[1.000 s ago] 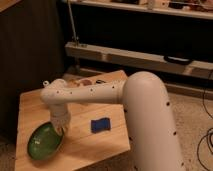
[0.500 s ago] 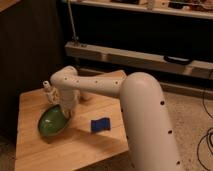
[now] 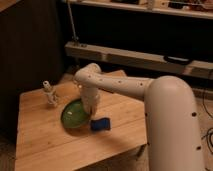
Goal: Drag the ceramic bowl in a circle
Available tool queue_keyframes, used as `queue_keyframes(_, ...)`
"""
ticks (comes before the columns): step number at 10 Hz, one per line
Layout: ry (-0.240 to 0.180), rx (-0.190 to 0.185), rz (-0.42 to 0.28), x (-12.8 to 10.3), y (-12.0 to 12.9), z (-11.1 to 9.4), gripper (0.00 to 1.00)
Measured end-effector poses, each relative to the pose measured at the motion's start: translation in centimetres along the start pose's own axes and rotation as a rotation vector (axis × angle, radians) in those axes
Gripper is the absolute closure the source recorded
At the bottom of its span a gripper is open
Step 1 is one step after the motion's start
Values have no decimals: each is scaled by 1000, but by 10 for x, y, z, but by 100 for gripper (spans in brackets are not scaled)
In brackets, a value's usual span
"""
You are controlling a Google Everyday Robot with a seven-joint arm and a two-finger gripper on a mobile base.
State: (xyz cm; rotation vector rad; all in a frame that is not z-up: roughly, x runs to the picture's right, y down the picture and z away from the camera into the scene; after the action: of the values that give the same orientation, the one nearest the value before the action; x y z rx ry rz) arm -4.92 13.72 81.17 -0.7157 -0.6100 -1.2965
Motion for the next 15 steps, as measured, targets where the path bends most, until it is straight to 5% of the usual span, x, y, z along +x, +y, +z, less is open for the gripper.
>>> queue_keyframes(3, -66, -24, -58, -41, 22, 8, 100)
queue_keyframes(9, -149, -26, -287, -166, -29, 23, 100)
queue_keyframes(12, -166, 2, -354, -169, -73, 26, 100)
queue_keyframes(15, -167, 28, -378, -138, -130, 27, 100)
